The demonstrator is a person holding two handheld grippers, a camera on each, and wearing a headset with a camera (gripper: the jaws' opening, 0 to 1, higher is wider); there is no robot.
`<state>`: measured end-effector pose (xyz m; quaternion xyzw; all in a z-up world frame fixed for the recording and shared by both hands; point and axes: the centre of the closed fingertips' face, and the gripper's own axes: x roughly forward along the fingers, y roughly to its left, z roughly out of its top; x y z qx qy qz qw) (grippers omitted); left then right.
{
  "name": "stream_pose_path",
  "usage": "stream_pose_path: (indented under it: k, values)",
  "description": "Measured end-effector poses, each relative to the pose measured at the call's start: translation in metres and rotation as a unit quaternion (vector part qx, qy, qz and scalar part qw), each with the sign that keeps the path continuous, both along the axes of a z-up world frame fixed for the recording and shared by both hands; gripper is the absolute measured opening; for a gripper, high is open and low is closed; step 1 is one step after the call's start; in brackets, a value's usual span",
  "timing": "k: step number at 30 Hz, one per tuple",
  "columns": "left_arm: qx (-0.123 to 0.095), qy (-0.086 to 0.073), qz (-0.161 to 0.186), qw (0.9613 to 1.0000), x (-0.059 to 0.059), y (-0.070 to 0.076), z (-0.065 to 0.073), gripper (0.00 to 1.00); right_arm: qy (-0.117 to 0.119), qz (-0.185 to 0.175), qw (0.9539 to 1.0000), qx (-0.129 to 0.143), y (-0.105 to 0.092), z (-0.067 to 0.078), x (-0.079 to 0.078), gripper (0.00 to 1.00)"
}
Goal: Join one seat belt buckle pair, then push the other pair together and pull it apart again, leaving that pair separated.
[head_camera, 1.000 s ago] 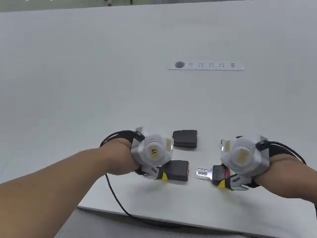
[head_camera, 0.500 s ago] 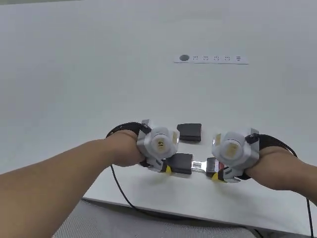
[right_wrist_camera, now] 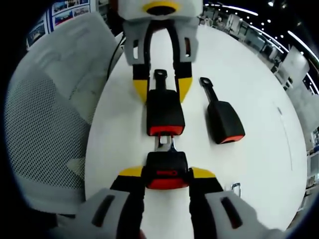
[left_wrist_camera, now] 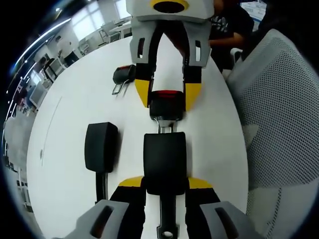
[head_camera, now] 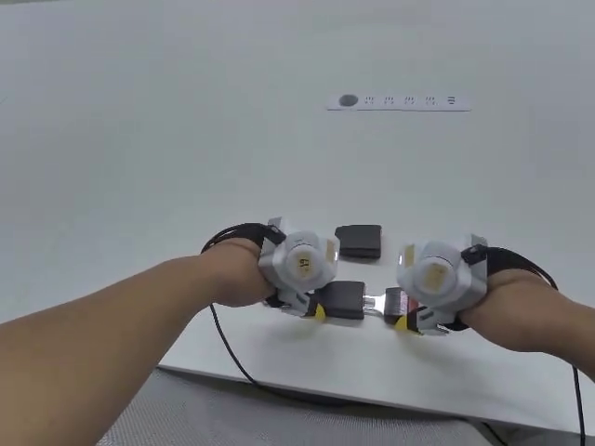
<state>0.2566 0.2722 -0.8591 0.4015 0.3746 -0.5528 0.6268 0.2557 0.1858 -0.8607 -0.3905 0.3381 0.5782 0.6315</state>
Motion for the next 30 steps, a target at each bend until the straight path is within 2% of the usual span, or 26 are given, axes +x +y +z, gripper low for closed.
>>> stream_pose_path:
  k: [4, 8, 15, 22, 25, 30]
  values:
    - [0.004, -0.005, -0.010, 0.9999, 0.000, 0.000, -0.001, 0.30, 0.001, 0.005, 1.0000, 0.005, 0.001, -0.001, 0.001, 0.33]
    - [0.001, -0.011, -0.010, 0.9999, 0.001, 0.000, -0.001, 0.30, 0.007, -0.009, 0.9998, 0.016, 0.002, -0.001, 0.000, 0.32]
    - [-0.008, -0.006, 0.004, 0.9999, 0.001, 0.000, -0.001, 0.29, 0.011, -0.010, 0.9996, 0.024, 0.006, 0.000, 0.001, 0.32]
    - [-0.001, -0.010, -0.013, 0.9999, 0.000, -0.001, -0.001, 0.29, 0.009, 0.009, 0.9997, 0.023, 0.013, 0.001, 0.001, 0.31]
    - [0.000, -0.010, -0.013, 0.9999, 0.000, -0.001, -0.001, 0.29, 0.008, 0.008, 0.9996, 0.026, 0.020, 0.001, 0.000, 0.31]
    - [-0.005, -0.012, -0.006, 0.9999, 0.000, 0.000, -0.001, 0.28, 0.011, 0.002, 0.9994, 0.032, 0.021, 0.001, 0.001, 0.31]
